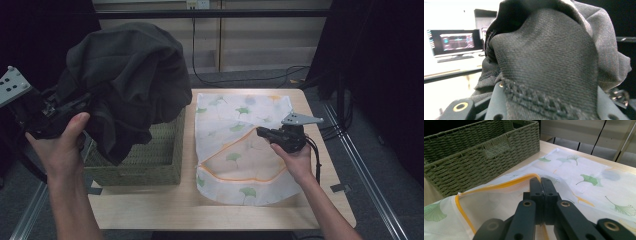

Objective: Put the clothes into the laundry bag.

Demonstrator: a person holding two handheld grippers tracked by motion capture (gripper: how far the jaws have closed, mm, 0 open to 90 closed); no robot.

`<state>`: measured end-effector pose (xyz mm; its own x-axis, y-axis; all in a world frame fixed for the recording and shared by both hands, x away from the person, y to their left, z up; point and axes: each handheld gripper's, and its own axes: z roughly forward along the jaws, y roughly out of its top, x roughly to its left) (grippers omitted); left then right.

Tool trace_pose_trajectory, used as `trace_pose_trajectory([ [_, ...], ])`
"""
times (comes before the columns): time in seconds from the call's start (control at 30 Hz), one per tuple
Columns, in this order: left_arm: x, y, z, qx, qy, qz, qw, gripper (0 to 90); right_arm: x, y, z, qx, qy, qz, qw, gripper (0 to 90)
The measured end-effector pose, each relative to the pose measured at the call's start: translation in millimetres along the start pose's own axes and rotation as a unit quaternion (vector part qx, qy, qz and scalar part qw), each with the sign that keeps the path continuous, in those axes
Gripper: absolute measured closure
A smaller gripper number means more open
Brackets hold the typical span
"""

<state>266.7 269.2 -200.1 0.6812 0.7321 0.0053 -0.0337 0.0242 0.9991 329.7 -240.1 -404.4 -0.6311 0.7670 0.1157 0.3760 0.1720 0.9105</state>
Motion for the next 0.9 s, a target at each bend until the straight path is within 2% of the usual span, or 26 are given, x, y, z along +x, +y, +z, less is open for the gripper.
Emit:
trace_pose_trajectory([
  [0.07, -9.1, 1.9, 3.5, -0.011, -0.020, -0.005, 0.9997, 63.0, 1.1, 1.7, 0.4, -0.001, 0.003, 0.002, 1.0000, 89.2],
  [0.23, -23.4, 4.1, 10.6, -0.010, -0.047, 0.007, 0.9988, 62.9, 1.1, 4.2, 1.2, -0.002, 0.002, -0.001, 1.0000, 89.2],
  [0.3, -30.2, 3.5, 13.7, -0.016, -0.057, -0.002, 0.9983, 63.0, 0.6, 5.6, 1.2, -0.004, 0.003, -0.001, 1.0000, 89.2],
  [0.33, -32.4, 3.3, 14.5, -0.012, -0.062, 0.010, 0.9979, 63.0, 0.5, 6.3, 1.1, -0.004, 0.004, 0.000, 1.0000, 89.2],
  [0.37, -37.7, 2.9, 17.2, -0.013, -0.066, 0.003, 0.9977, 63.0, 0.4, 6.9, 1.3, -0.005, 0.003, 0.000, 1.0000, 89.2],
  [0.43, -42.6, 2.4, 20.5, -0.009, -0.073, 0.009, 0.9972, 63.0, -0.1, 7.8, 3.4, -0.003, 0.004, 0.001, 1.0000, 89.2],
  [0.5, -48.3, 1.2, 24.8, -0.011, -0.081, 0.001, 0.9967, 63.0, -0.7, 8.3, 5.1, -0.004, 0.006, 0.004, 1.0000, 89.2],
  [0.53, -51.0, 0.8, 27.0, -0.012, -0.088, 0.003, 0.9960, 63.0, -0.7, 8.6, 6.1, -0.004, 0.005, 0.003, 1.0000, 89.2],
  [0.73, -62.1, -4.7, 33.0, -0.016, -0.109, -0.012, 0.9938, 62.9, -2.9, 9.6, 6.1, -0.002, 0.008, 0.000, 1.0000, 89.2],
  [0.9, -72.8, -10.5, 34.0, -0.010, -0.127, -0.001, 0.9918, 62.9, -4.1, 9.8, 6.2, -0.005, 0.011, 0.005, 0.9999, 89.2],
])
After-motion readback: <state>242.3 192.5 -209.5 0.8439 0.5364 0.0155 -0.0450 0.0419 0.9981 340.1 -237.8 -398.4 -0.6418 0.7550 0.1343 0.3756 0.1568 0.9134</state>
